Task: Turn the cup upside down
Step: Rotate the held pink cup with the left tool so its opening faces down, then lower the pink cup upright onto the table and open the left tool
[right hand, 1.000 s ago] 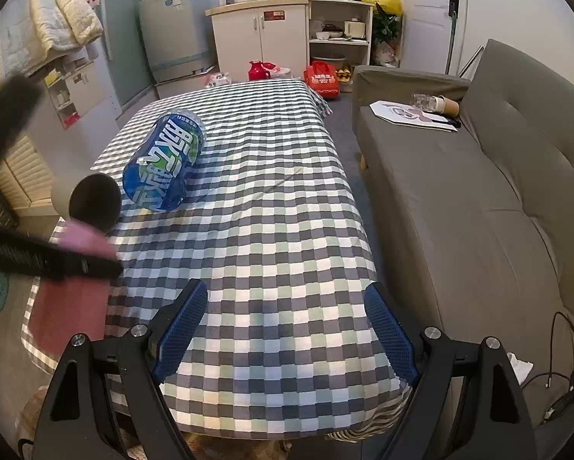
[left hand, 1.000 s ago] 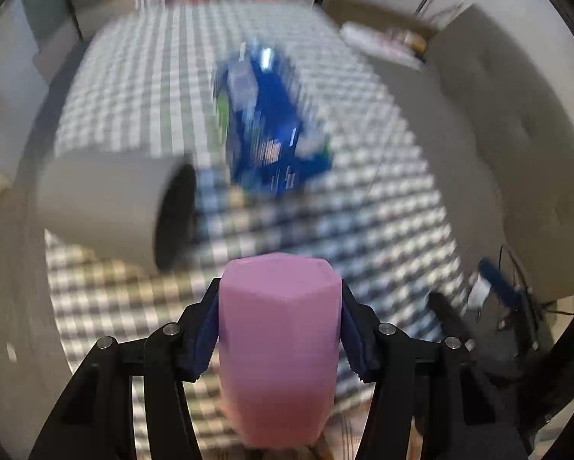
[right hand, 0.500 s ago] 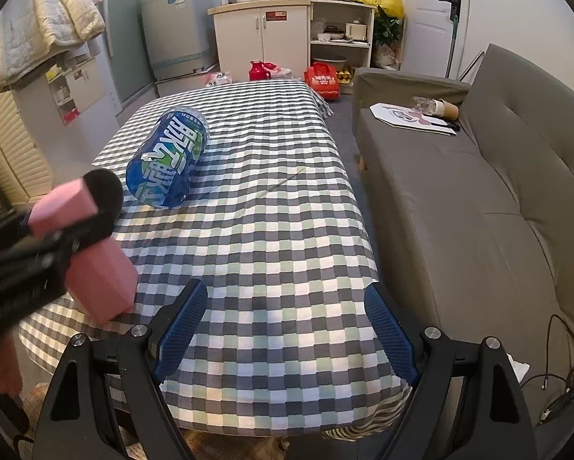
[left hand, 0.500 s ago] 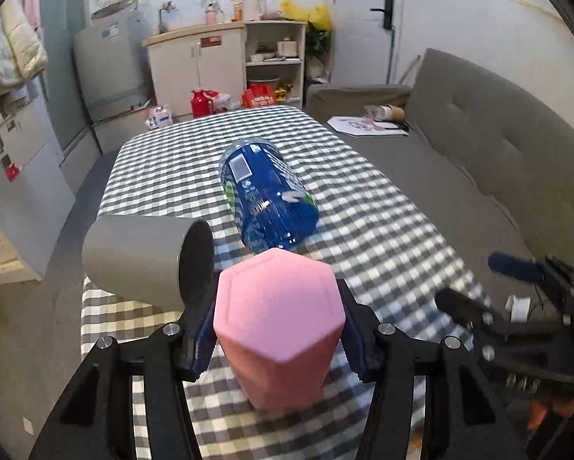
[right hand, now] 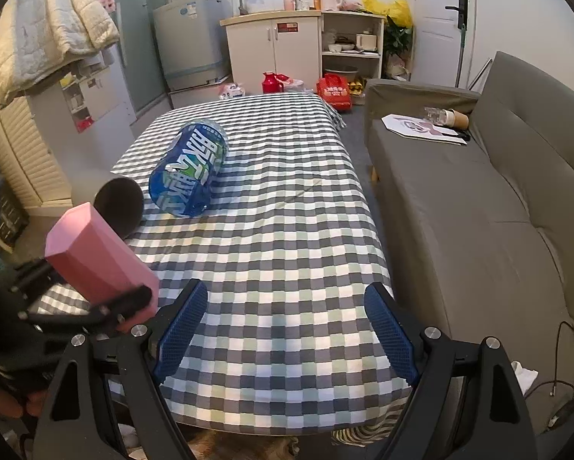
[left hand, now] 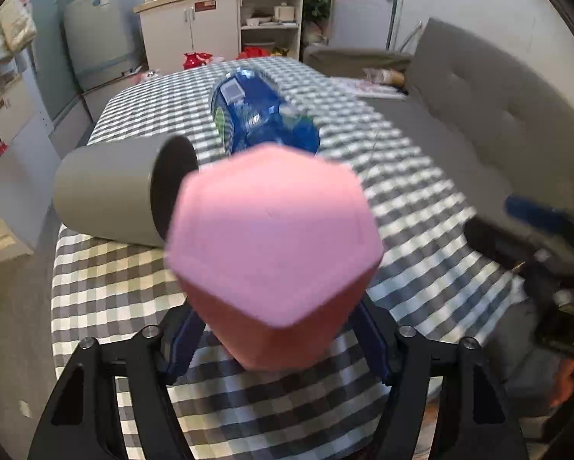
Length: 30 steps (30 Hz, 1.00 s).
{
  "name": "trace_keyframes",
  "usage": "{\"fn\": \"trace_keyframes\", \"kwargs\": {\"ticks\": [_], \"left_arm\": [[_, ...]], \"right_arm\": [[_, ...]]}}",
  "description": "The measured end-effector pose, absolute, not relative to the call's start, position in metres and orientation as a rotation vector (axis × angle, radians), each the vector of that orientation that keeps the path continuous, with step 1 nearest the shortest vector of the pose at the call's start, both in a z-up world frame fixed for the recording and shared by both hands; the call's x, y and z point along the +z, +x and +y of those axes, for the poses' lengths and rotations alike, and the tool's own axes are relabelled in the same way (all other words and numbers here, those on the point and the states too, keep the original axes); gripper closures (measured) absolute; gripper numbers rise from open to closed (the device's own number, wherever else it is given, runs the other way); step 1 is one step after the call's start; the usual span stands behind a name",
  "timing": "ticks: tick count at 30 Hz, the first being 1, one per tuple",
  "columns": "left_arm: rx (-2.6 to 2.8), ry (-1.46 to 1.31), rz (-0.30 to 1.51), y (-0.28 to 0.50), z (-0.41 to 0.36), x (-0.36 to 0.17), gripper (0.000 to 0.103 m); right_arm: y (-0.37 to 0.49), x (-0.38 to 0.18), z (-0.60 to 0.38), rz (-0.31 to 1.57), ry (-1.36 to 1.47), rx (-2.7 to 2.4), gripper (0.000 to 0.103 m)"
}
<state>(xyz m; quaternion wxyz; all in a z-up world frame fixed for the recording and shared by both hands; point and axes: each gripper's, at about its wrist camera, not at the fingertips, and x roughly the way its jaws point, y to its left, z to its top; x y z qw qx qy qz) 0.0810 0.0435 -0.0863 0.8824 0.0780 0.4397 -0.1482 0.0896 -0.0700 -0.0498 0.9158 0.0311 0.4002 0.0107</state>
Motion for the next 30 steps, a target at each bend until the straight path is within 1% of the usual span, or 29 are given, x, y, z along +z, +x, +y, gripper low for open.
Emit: {"fn": "trace_keyframes", "kwargs": {"ticks": [13, 16, 17, 19, 25, 28, 30], "left_arm": [[-0.297, 0.124, 0.866, 0.103, 0.04, -0.091, 0.034], [-0.294, 0.142, 0.874, 0.097, 0.042, -0.091, 0.028], [-0.275, 0.166, 0.88, 0.095, 0.042, -0.092, 0.023], [-0.258, 0.191, 0.887, 0.089, 0.043, -0.09, 0.021], [-0.257, 0.179, 0.849, 0.057, 0.058, -0.069, 0.021], [-0.254, 0.119, 0.805, 0.039, 0.072, -0.054, 0.021], [-0.236, 0.068, 0.764, 0.029, 0.082, -0.043, 0.021]], "right_arm": [[0.091, -0.051, -0.066, 0.832, 0.058, 0.023, 0.019], [0.09, -0.048, -0.067, 0.825, 0.061, 0.021, 0.019], [0.089, -0.046, -0.068, 0.819, 0.063, 0.02, 0.019], [0.086, -0.04, -0.068, 0.809, 0.063, 0.018, 0.019], [0.071, -0.02, -0.059, 0.765, 0.052, 0.038, 0.019], [0.061, -0.011, -0.052, 0.734, 0.052, 0.047, 0.018], [0.053, -0.008, -0.047, 0.716, 0.054, 0.05, 0.016]]}}
